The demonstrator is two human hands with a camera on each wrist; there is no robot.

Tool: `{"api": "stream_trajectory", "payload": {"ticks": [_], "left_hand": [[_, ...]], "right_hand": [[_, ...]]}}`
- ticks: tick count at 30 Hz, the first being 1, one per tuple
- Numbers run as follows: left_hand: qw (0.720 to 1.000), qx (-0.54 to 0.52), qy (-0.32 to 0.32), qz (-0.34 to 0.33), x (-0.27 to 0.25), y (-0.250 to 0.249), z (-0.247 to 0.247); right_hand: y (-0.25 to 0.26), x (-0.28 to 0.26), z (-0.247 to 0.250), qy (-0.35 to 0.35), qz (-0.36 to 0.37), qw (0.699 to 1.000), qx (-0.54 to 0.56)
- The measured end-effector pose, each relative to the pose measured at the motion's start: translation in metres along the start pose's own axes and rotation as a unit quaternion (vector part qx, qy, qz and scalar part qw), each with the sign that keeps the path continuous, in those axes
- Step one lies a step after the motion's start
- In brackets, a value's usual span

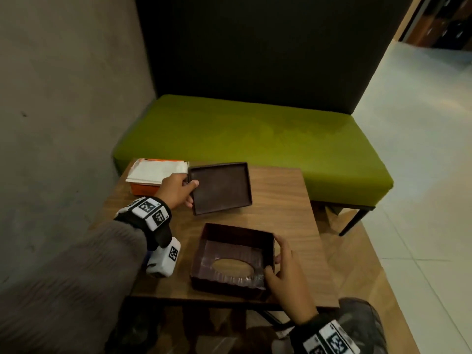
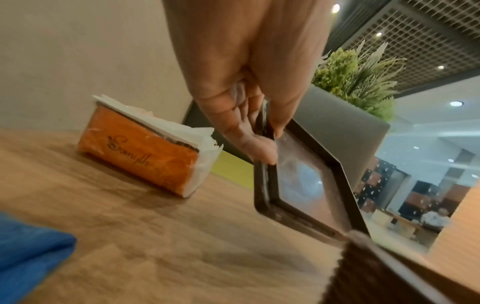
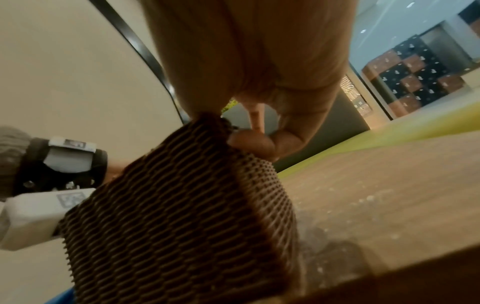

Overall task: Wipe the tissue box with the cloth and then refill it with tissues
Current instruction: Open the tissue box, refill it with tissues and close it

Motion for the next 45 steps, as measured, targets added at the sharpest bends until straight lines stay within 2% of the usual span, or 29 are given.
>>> {"api": "stream_trajectory", "payload": {"ticks": [3, 5, 11, 13, 15, 17, 20, 22, 25, 27, 30, 34, 37, 45], "left_hand": [[0.996, -0.004, 0.073, 0.043, 0.009, 0.015, -0.027], [0.992, -0.013, 0.099, 0.072, 0.015, 0.023, -0.042], [0.982, -0.086, 0.124, 0.116, 0.025, 0.04, -0.061], [0.981, -0.11, 0.105, 0.118, 0.025, 0.044, -0.056], [0.985, -0.121, 0.074, 0.096, 0.025, 0.044, -0.043], [0.996, -0.075, 0.027, 0.038, 0.025, 0.033, -0.018], [0.993, 0.06, -0.074, -0.072, 0.03, 0.013, 0.036], [0.973, 0.179, -0.088, -0.114, 0.037, 0.009, 0.062], [0.911, 0.389, -0.02, -0.132, 0.049, 0.016, 0.072], [0.893, 0.43, 0.029, -0.132, 0.056, 0.021, 0.071], [0.896, 0.411, 0.083, -0.145, 0.062, 0.023, 0.066], [0.904, 0.381, 0.103, -0.164, 0.066, 0.019, 0.064], [0.898, 0.389, 0.138, -0.154, 0.067, 0.026, 0.062], [0.912, 0.346, 0.159, -0.155, 0.064, 0.034, 0.049]], "right_hand": [[-0.007, 0.001, 0.003, -0.033, -0.001, 0.999, 0.03], [-0.012, 0.003, 0.005, -0.039, -0.003, 0.998, 0.043], [-0.023, 0.011, 0.006, -0.047, 0.008, 0.996, 0.071], [-0.026, 0.013, 0.003, -0.043, 0.003, 0.997, 0.065], [-0.027, 0.015, 0.003, -0.042, 0.002, 0.997, 0.068], [-0.026, 0.016, 0.004, -0.043, 0.004, 0.996, 0.08], [-0.025, 0.019, 0.004, -0.047, 0.011, 0.994, 0.093], [-0.025, 0.02, 0.003, -0.049, 0.017, 0.994, 0.093], [-0.023, 0.023, 0.0, -0.058, 0.022, 0.995, 0.08], [-0.02, 0.024, 0.0, -0.058, 0.026, 0.995, 0.081], [-0.019, 0.025, 0.0, -0.06, 0.025, 0.994, 0.082], [-0.021, 0.025, -0.002, -0.064, 0.019, 0.995, 0.078], [-0.025, 0.026, -0.003, -0.067, 0.009, 0.995, 0.075], [-0.029, 0.027, -0.005, -0.062, -0.006, 0.994, 0.086]]}}
Point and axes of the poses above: each hand's wrist, its own x-axis towards the middle knuckle, its own z-axis out of the back of the hand, y = z × x, the point moved 8 cm from there along x, towards the middle knuckle, and after that the axes turned 10 degrees about -x, right-handed, at the moved point
